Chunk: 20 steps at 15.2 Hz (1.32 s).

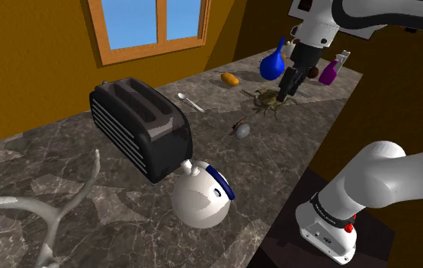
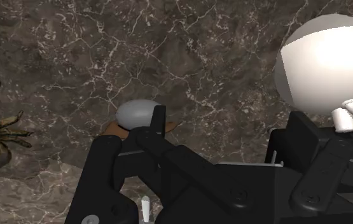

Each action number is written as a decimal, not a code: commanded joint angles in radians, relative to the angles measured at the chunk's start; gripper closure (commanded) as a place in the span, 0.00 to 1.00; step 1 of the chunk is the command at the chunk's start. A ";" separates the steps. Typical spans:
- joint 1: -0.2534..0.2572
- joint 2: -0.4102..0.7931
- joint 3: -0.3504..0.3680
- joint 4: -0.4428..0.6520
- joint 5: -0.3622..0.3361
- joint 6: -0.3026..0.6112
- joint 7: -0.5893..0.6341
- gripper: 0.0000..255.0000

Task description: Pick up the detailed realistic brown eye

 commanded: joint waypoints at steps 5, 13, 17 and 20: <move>0.037 0.074 -0.040 -0.066 -0.043 0.146 -0.183 0.00; 0.112 0.303 -0.110 -0.122 -0.103 0.452 -0.533 0.00; 0.150 0.446 -0.135 -0.113 -0.113 0.600 -0.703 0.00; 0.176 0.561 -0.147 -0.091 -0.110 0.705 -0.831 0.00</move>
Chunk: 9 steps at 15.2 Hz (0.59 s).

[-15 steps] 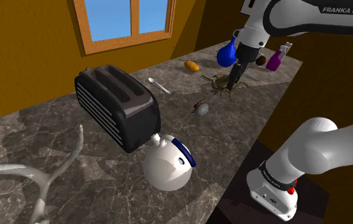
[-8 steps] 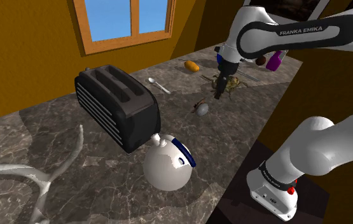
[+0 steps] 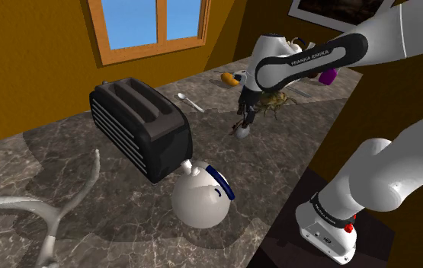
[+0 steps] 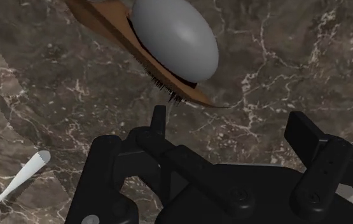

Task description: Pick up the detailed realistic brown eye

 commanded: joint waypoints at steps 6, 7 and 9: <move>0.020 0.136 -0.008 -0.001 0.014 0.149 -0.120 0.00; 0.021 0.147 -0.008 -0.005 0.016 0.164 -0.122 0.00; 0.021 0.170 -0.008 -0.012 0.022 0.193 -0.126 0.00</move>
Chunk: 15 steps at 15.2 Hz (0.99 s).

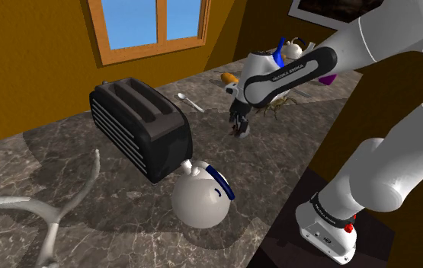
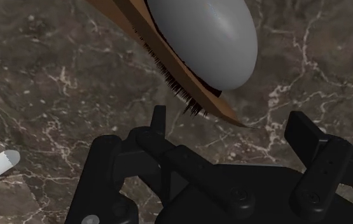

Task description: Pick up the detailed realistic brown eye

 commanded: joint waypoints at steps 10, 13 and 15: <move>0.001 0.017 0.001 -0.010 0.004 0.027 -0.002 1.00; -0.001 0.005 -0.001 -0.005 0.001 0.010 -0.003 1.00; -0.001 -0.017 -0.001 0.003 -0.004 -0.019 0.001 1.00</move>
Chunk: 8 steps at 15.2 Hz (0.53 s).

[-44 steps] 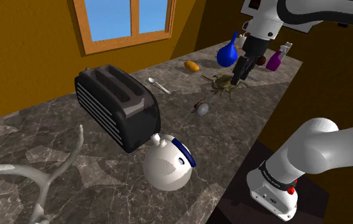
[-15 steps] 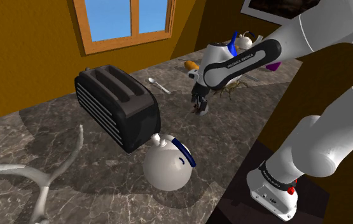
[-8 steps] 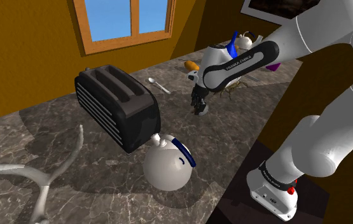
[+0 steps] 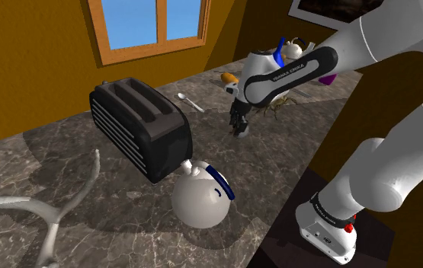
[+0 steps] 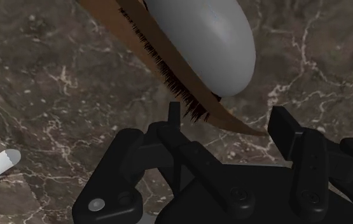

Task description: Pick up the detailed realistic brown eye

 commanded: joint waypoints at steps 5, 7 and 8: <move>-0.003 -0.064 0.001 0.026 -0.014 -0.090 0.010 1.00; -0.003 -0.083 0.002 0.037 -0.017 -0.119 0.013 1.00; -0.004 -0.092 0.002 0.042 -0.019 -0.134 0.014 1.00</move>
